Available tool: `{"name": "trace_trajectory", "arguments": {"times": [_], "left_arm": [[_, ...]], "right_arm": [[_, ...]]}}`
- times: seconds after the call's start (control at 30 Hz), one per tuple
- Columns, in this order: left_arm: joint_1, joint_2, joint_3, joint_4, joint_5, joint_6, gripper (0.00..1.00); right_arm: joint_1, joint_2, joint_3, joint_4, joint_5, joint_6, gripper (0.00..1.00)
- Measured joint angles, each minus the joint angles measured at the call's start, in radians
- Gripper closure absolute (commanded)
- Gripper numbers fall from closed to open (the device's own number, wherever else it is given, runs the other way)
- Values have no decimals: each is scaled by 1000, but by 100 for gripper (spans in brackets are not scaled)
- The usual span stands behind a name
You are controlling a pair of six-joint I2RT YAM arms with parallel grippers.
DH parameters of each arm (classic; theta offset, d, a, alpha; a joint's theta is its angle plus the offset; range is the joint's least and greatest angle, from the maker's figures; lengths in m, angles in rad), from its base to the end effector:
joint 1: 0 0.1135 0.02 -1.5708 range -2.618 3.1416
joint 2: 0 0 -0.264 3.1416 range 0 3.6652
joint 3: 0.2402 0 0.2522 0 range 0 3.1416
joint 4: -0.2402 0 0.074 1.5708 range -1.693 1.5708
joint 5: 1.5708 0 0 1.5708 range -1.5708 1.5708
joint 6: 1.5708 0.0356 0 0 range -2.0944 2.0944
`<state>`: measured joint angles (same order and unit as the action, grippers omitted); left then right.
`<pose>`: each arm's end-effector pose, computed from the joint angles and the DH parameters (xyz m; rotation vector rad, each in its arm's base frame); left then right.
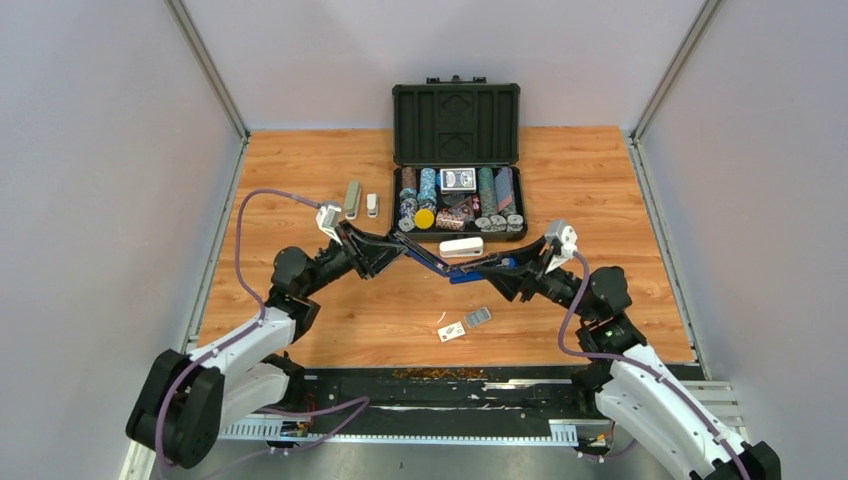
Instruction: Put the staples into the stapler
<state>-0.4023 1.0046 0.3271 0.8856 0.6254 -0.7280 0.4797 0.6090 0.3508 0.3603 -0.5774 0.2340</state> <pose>0.1828 -0.1004 0.2507 0.3323 1.5105 -1.3410 0.1320 0.0906 0.2706 -0.6687 1.4179 0.9906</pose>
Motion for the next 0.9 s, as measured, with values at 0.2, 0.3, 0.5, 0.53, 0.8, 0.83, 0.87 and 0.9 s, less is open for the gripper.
{"name": "trace_trajectory", "arguments": {"times": [0.2, 0.3, 0.5, 0.53, 0.8, 0.83, 0.87, 0.9], "left_arm": [[19, 116, -61, 183, -72, -247, 100], [19, 167, -88, 270, -90, -352, 100], [19, 306, -122, 457, -89, -554, 89], [19, 340, -122, 493, -84, -581, 87], [22, 552, -122, 639, -55, -749, 75], [24, 557, -122, 638, -55, -754, 74], [25, 559, -122, 638, -55, -760, 73], [26, 558, -122, 639, -55, -763, 72]], "right_arm": [[-20, -19, -41, 113, 70, 108, 100], [-21, -29, -42, 148, 112, 142, 100], [-21, -35, -42, 196, 171, 181, 100], [-21, -33, -42, 206, 182, 186, 100], [-23, 63, -41, 295, 232, 219, 100], [-23, 73, -41, 300, 236, 223, 100], [-23, 80, -40, 307, 238, 226, 100], [-23, 84, -39, 313, 242, 229, 100]]}}
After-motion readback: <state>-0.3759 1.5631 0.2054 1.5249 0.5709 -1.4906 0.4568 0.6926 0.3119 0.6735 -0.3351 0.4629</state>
